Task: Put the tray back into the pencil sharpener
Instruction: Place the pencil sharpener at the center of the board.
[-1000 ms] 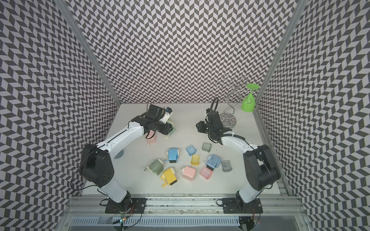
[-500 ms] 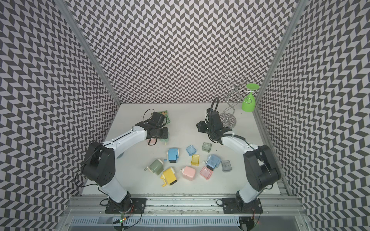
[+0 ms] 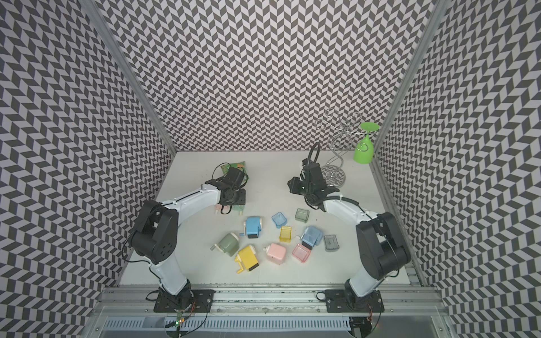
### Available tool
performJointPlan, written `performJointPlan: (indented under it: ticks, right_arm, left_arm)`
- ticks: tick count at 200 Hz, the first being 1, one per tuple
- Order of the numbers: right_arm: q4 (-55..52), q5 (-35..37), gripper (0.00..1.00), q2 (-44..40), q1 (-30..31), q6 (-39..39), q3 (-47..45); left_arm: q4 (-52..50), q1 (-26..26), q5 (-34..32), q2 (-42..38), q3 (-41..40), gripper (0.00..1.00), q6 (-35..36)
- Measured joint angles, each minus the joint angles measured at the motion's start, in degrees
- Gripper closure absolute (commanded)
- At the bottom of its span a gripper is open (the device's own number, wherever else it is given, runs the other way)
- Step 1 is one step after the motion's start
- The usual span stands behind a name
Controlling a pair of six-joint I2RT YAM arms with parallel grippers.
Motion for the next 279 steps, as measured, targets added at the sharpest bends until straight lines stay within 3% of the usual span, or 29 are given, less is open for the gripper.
performJointPlan:
  ticks: [19,49,141,211,279]
  right_arm:
    - [-0.5,0.0,0.75,0.0,0.0,0.0,0.0]
    - [-1.1,0.2,0.74,0.0,0.0,0.0,0.0]
    - [-1.2,0.5,0.69,0.0,0.1,0.0,0.0]
    - [-1.6,1.1,0.67,0.0,0.3,-0.5,0.0]
    - [-4.2,3.4,0.65,-1.6,1.5,-5.0,0.0]
  left_arm:
    - [0.3,0.0,-0.3,0.7,0.6,0.63,0.0]
    - [1.1,0.0,-0.7,1.1,0.8,0.6,-0.1]
    - [1.8,-0.4,-2.2,1.7,1.3,0.29,0.0]
    - [2.5,-1.4,-4.2,-0.8,1.3,0.26,0.4]
    - [12.0,-6.1,-10.7,-20.9,-0.7,0.34,9.1]
